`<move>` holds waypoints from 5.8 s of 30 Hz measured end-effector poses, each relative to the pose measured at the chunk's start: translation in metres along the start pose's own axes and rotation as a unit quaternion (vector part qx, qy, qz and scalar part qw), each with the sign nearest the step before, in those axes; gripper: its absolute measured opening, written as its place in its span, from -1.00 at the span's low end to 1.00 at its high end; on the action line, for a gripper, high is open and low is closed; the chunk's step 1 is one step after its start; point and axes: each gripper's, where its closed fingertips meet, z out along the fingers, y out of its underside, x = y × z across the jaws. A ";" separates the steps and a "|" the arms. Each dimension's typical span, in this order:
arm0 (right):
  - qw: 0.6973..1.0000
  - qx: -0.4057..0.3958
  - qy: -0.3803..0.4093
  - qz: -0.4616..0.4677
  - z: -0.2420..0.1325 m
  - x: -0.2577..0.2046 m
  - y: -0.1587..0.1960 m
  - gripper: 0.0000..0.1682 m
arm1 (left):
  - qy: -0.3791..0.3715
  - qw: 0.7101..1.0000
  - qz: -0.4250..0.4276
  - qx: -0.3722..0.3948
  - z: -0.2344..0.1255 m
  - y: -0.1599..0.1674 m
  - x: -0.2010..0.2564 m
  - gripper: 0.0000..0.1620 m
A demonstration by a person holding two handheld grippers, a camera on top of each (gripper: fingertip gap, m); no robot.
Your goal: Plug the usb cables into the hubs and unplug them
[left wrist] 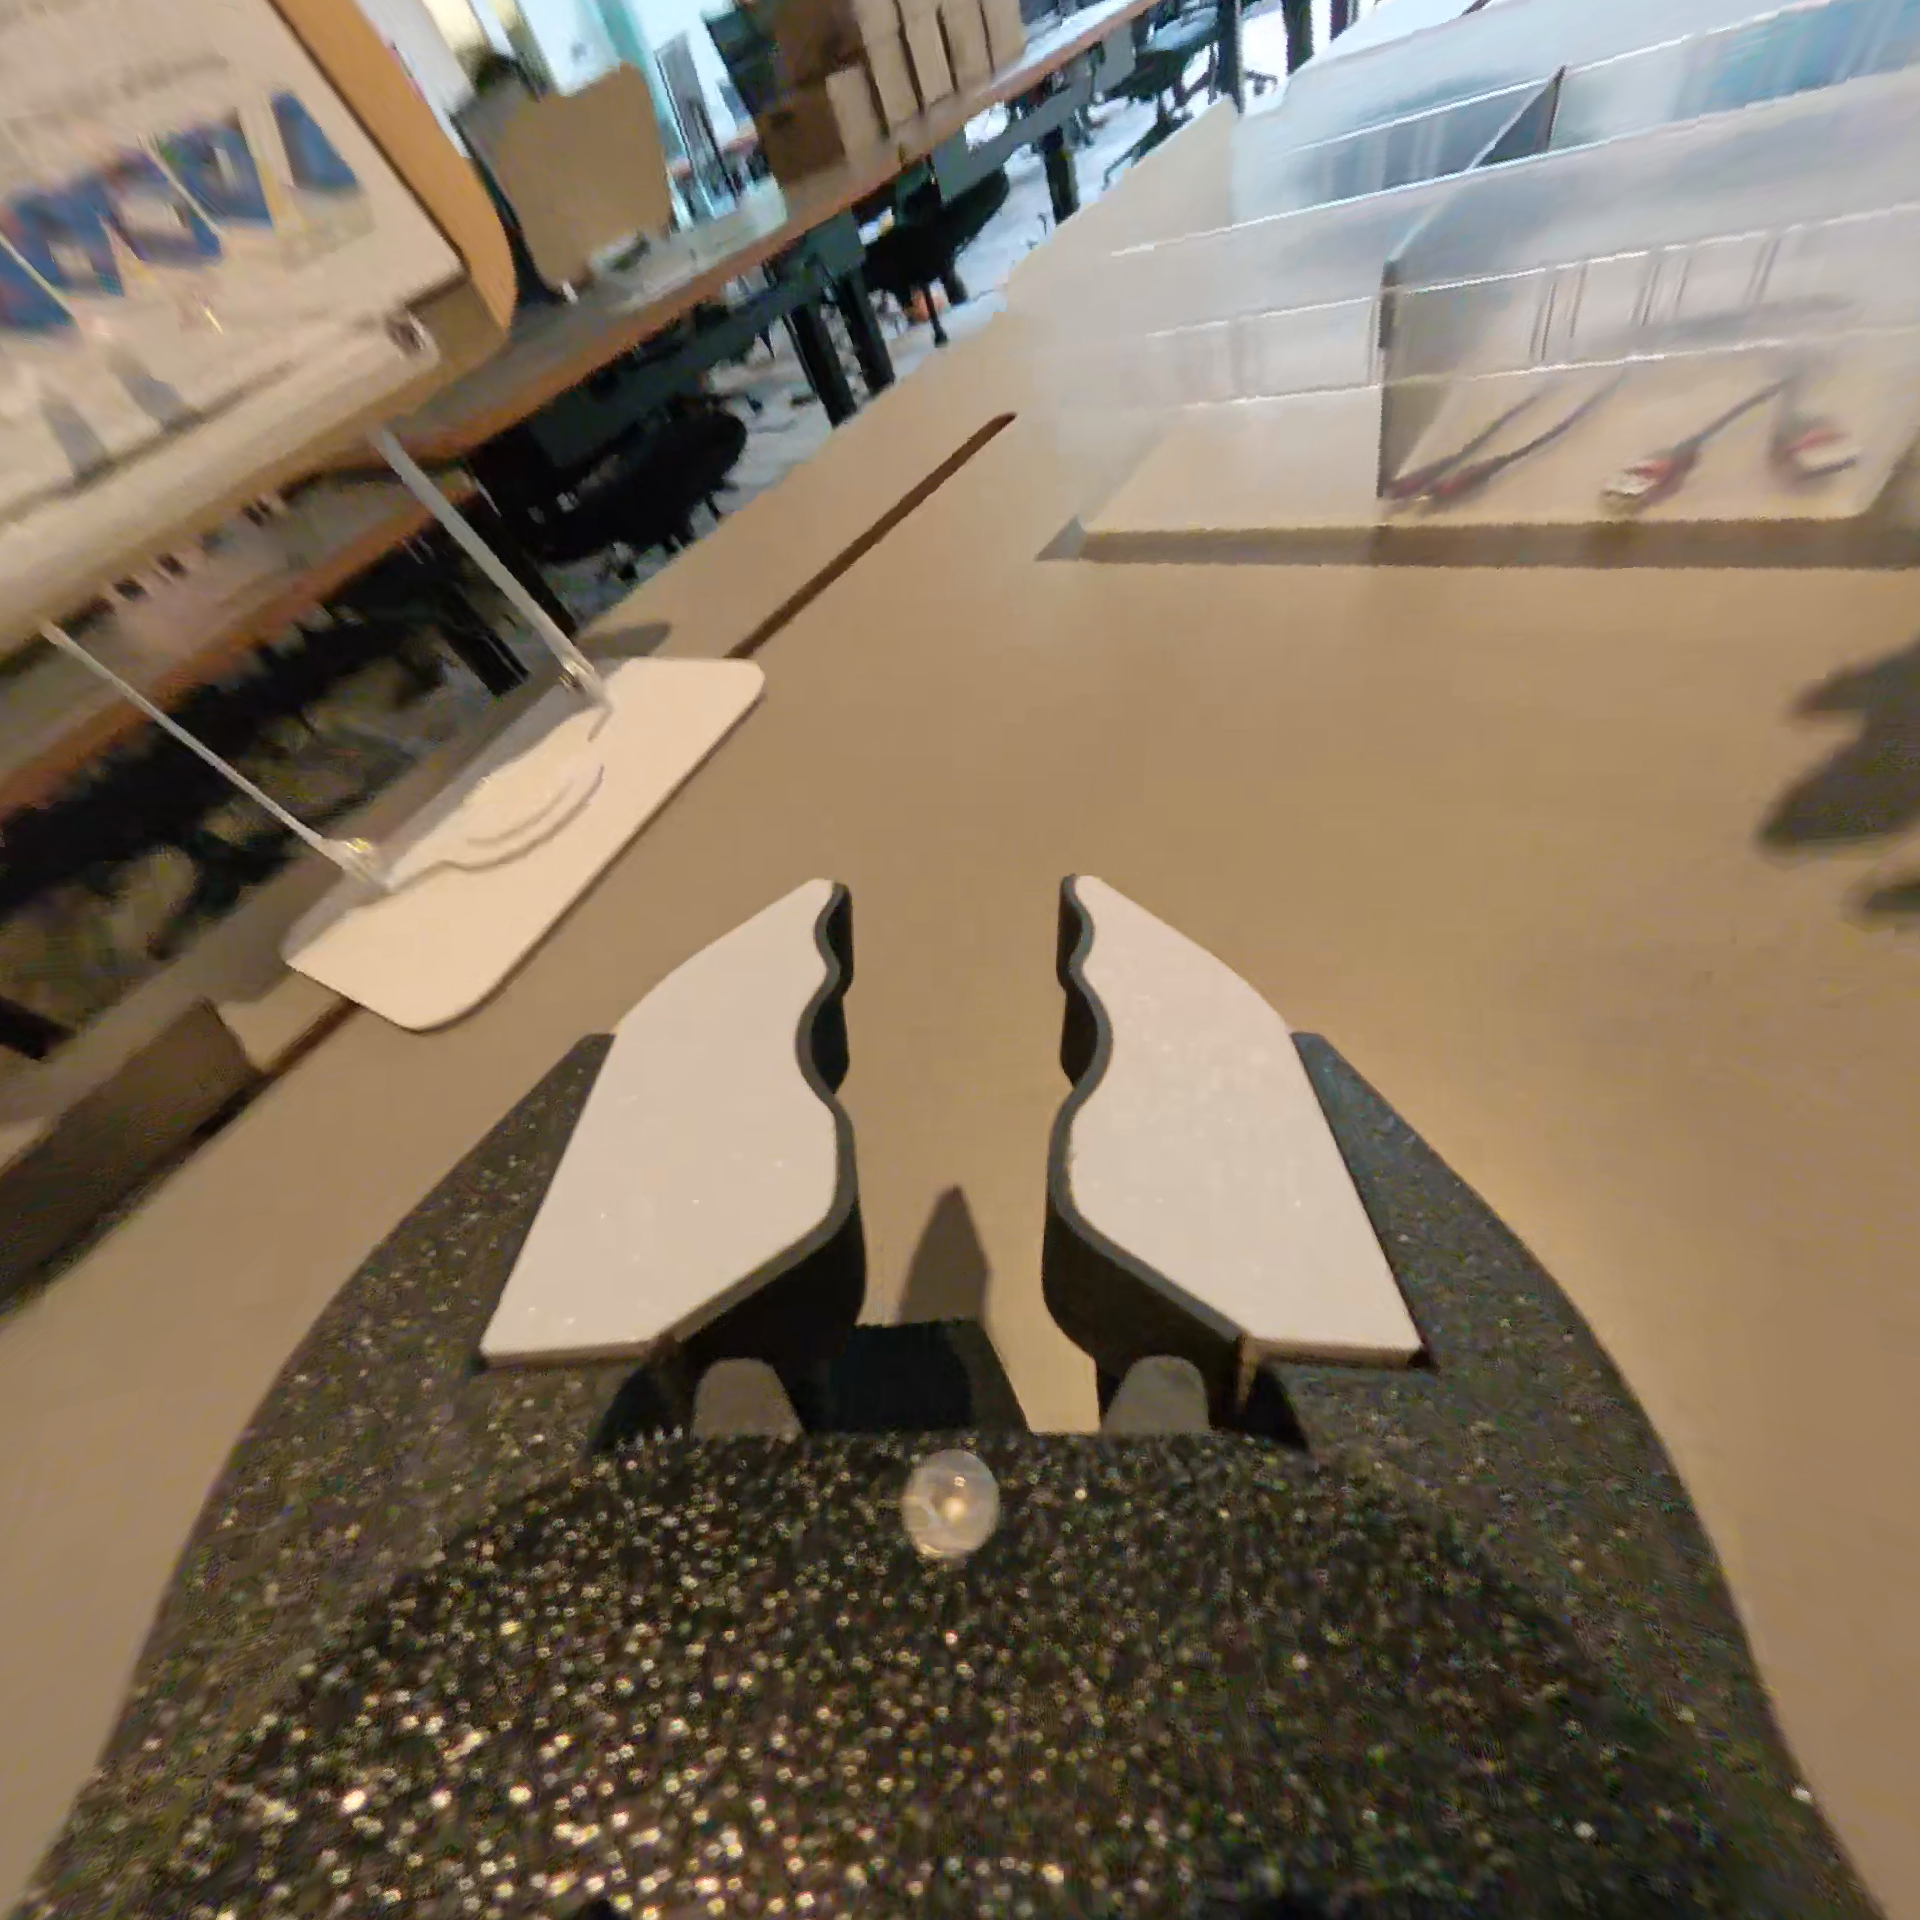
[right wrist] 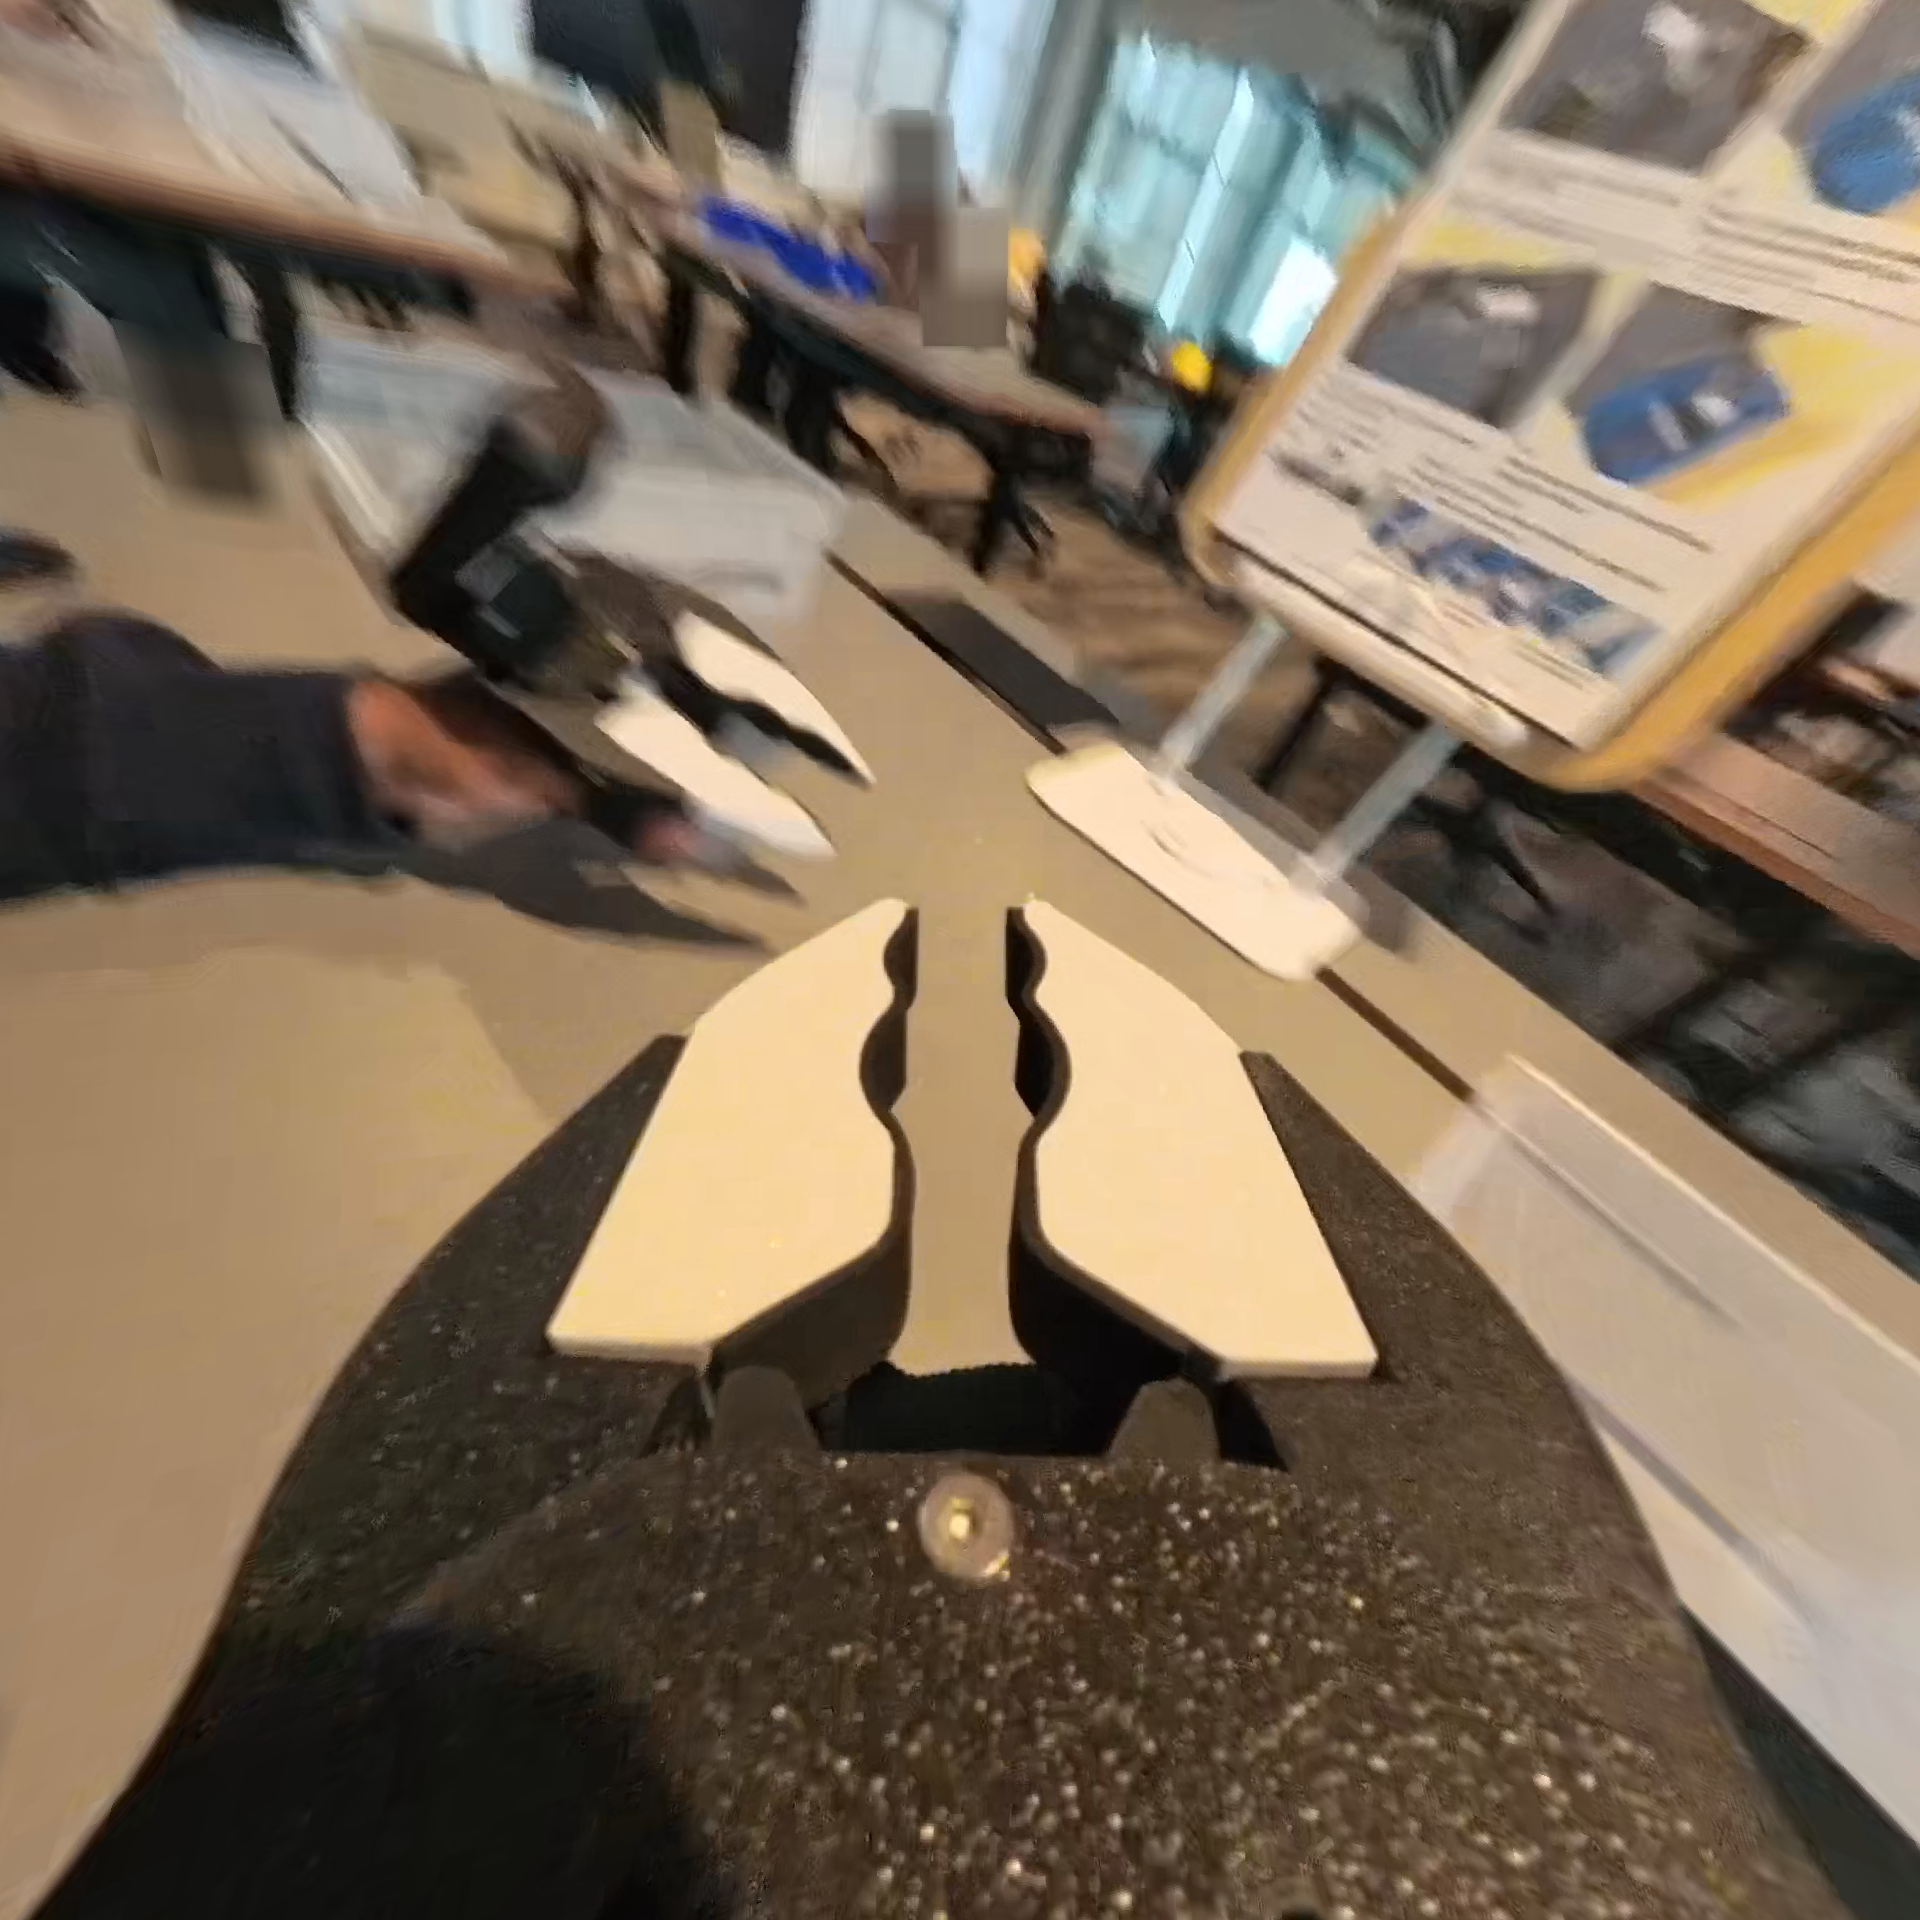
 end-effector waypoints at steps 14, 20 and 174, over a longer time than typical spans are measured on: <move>0.834 -0.536 -0.034 0.126 -0.125 0.116 0.200 -0.97 | -0.011 1.000 -0.022 -0.014 -0.011 0.016 -0.008 -0.66; 0.781 -0.609 -0.027 0.135 -0.128 0.118 0.234 -0.83 | -0.002 0.999 0.001 -0.035 -0.006 0.024 -0.001 -0.68; 0.990 -0.029 0.010 0.137 0.258 -0.010 0.048 -0.61 | -0.241 0.922 -0.155 0.260 -0.157 0.000 -0.109 -0.90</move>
